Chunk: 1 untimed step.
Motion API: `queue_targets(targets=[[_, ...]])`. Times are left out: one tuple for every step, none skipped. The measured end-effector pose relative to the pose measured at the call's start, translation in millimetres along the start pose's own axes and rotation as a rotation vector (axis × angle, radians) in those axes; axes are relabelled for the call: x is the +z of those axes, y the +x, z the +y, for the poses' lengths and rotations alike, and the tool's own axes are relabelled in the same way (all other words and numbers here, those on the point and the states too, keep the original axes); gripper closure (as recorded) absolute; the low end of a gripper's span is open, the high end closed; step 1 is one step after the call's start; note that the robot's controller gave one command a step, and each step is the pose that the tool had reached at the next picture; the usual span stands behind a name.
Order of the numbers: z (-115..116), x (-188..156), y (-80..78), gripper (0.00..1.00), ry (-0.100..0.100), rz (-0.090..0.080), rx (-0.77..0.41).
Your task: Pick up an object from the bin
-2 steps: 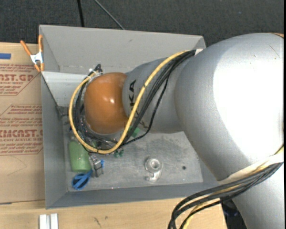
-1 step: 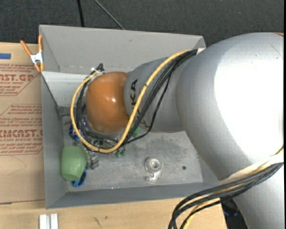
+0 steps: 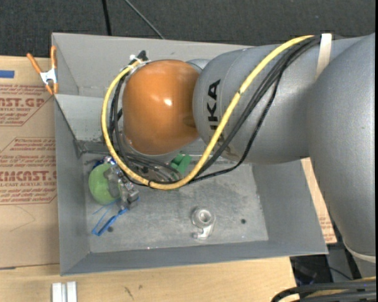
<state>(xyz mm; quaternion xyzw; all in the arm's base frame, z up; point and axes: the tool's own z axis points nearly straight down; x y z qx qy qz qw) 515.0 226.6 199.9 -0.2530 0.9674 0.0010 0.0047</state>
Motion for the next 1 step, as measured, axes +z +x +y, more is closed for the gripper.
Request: queue_targets(targets=[[-11.4,-59.3,7.2,1.00,-0.001,0.003,-0.471]])
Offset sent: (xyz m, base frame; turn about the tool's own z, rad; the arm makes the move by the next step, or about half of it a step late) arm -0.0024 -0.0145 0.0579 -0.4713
